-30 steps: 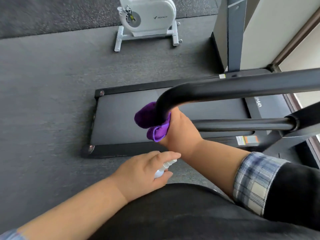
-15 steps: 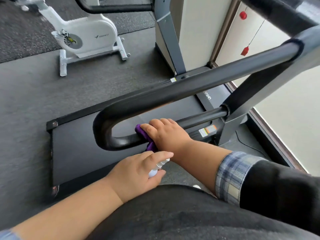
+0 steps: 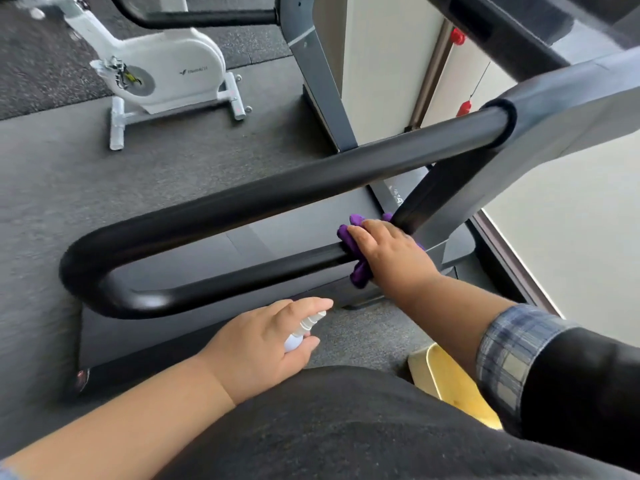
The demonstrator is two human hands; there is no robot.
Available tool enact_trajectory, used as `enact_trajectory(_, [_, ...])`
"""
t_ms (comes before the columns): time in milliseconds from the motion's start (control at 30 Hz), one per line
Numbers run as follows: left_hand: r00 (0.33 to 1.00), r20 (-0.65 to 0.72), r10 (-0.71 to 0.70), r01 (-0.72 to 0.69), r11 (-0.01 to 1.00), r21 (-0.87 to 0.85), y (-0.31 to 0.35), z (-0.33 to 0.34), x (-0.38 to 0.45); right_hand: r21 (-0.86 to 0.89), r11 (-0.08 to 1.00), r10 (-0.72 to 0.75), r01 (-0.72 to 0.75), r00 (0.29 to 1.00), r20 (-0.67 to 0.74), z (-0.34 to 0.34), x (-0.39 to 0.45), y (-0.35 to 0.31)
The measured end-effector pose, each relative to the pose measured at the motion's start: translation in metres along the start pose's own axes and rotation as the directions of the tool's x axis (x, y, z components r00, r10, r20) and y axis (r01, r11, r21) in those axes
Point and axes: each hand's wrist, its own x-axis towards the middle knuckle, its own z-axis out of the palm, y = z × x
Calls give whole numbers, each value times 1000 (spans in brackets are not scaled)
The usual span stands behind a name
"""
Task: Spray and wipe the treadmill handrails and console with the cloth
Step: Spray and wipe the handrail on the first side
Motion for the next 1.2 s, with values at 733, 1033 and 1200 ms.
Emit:
enact_trajectory(733, [957, -144, -253, 261, 965, 38, 37, 29, 11, -56, 992, -109, 109, 994, -6, 19, 5, -9])
enact_trajectory(1033, [916, -129, -380, 379, 925, -32, 7, 10, -47, -45, 983, -176, 176, 984, -9, 27, 11, -87])
enact_trajectory(1200, [923, -114, -366, 363, 930, -46, -23, -16, -81, -56, 981, -186, 185, 982, -22, 31, 16, -148])
